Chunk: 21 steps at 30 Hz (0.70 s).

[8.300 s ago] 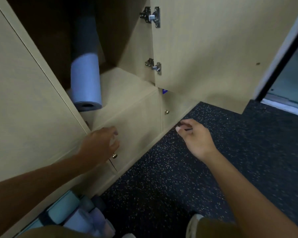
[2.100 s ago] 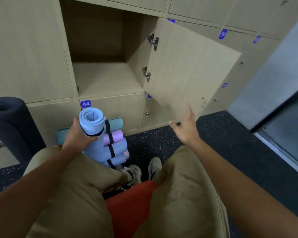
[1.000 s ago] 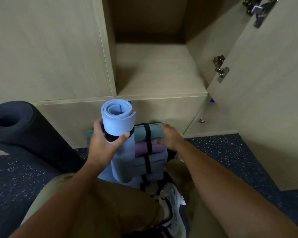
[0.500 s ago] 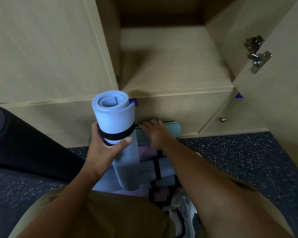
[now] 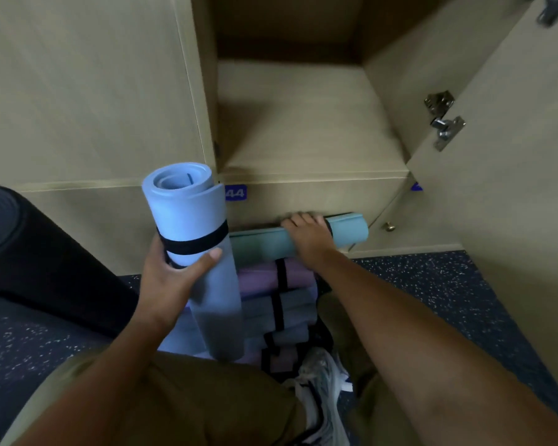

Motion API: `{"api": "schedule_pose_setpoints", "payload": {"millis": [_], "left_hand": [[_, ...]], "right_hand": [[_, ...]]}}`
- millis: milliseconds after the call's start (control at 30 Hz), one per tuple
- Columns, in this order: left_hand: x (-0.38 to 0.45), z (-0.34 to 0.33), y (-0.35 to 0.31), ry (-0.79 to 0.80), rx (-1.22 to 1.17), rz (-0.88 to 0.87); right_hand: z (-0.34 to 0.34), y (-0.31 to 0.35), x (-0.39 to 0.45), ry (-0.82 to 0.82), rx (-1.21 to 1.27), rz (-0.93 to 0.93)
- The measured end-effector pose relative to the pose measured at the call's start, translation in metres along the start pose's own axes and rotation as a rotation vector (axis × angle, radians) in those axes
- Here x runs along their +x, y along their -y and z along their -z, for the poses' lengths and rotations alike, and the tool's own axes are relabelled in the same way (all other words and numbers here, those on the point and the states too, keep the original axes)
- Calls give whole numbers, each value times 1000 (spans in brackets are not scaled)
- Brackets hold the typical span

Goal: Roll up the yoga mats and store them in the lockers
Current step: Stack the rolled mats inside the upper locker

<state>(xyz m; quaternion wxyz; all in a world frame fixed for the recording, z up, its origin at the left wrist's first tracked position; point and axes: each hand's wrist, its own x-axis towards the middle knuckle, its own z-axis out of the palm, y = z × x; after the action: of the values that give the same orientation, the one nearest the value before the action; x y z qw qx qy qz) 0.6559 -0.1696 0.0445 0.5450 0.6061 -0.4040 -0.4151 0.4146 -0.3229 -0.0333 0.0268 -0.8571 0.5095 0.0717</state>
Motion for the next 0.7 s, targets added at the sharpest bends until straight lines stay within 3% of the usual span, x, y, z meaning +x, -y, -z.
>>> {"api": "schedule_pose_setpoints", "payload": {"millis": [233,433,700], "left_hand": [[-29,1,-19,42,-99,-34],[-45,13,-40,-23,-210,-61],[-43,22,-40,-32,-254,-8]], "right_hand": [[62,-37,-86,-184,-4,-87],[107,-43,-132,-278,6,-74],[171,-30,-149,-284,-90,154]]}}
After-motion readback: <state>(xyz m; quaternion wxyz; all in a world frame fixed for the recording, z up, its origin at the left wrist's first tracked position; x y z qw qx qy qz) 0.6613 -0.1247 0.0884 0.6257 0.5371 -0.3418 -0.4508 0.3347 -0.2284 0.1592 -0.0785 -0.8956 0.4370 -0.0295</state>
